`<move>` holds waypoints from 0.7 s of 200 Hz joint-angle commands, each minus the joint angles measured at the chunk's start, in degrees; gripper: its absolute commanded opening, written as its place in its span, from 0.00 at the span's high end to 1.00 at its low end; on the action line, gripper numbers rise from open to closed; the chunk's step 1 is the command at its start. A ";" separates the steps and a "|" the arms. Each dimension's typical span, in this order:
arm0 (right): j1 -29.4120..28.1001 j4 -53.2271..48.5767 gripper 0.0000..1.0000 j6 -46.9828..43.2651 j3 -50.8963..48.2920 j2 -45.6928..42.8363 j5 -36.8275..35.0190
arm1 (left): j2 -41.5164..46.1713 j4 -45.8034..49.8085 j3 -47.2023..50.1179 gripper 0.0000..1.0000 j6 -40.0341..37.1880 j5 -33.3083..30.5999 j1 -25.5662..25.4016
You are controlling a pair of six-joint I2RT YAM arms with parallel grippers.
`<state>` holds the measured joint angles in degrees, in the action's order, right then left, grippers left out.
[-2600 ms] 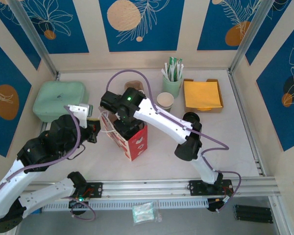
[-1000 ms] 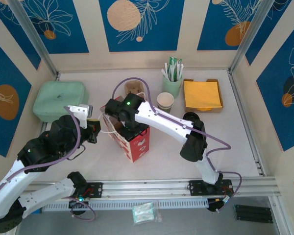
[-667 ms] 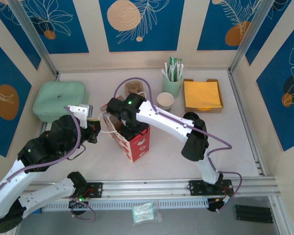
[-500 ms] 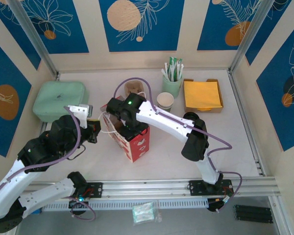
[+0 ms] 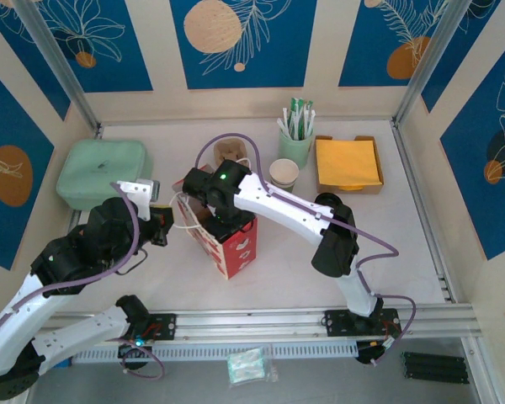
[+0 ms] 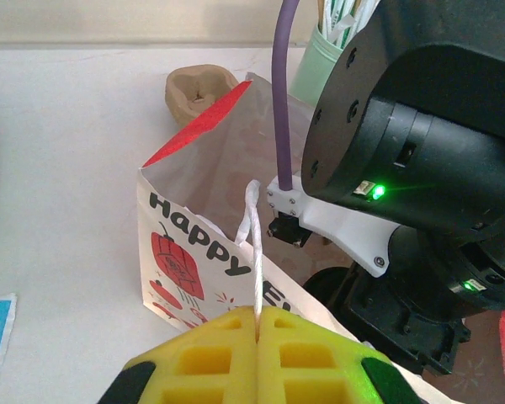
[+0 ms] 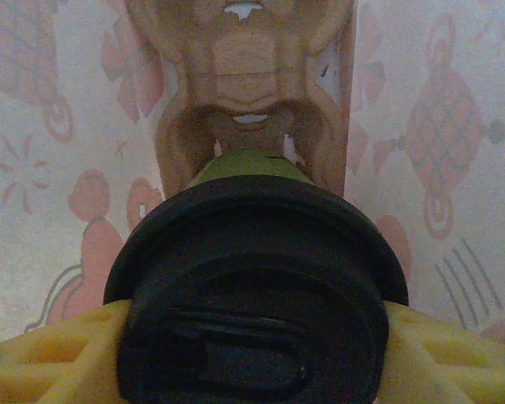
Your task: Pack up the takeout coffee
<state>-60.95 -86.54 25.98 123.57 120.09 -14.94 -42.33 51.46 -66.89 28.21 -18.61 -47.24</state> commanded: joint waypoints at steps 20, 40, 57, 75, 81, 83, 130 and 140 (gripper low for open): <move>0.37 0.23 0.40 0.65 -0.77 -3.02 1.49 | -0.13 -0.05 -0.28 1.00 0.27 0.67 0.55; 0.35 0.38 0.40 0.66 -0.84 -3.01 1.58 | -0.16 -0.05 -0.25 1.00 0.33 0.66 0.51; 0.32 0.51 0.40 0.68 -0.96 -3.02 1.66 | -0.19 -0.05 -0.28 1.00 0.40 0.61 0.55; 0.30 0.74 0.40 0.65 -1.12 -3.02 1.67 | -0.13 -0.05 -0.20 1.00 0.36 0.61 0.52; 0.32 0.82 0.40 0.65 -1.16 -3.02 1.70 | -0.17 -0.05 -0.17 1.00 0.31 0.64 0.57; 0.31 0.84 0.40 0.65 -1.14 -2.98 1.68 | -0.14 -0.05 -0.17 1.00 0.33 0.63 0.55; 0.49 2.06 0.40 0.92 -1.43 -3.28 1.38 | -0.13 -0.22 0.01 1.00 0.53 0.77 0.49; 0.57 2.38 0.40 0.92 -1.47 -3.27 1.49 | -0.13 -0.30 0.09 1.00 0.56 0.86 0.54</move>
<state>-60.80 -84.47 26.00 122.87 119.35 -14.74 -42.54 51.46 -66.89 28.23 -18.41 -47.24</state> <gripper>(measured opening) 0.616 0.063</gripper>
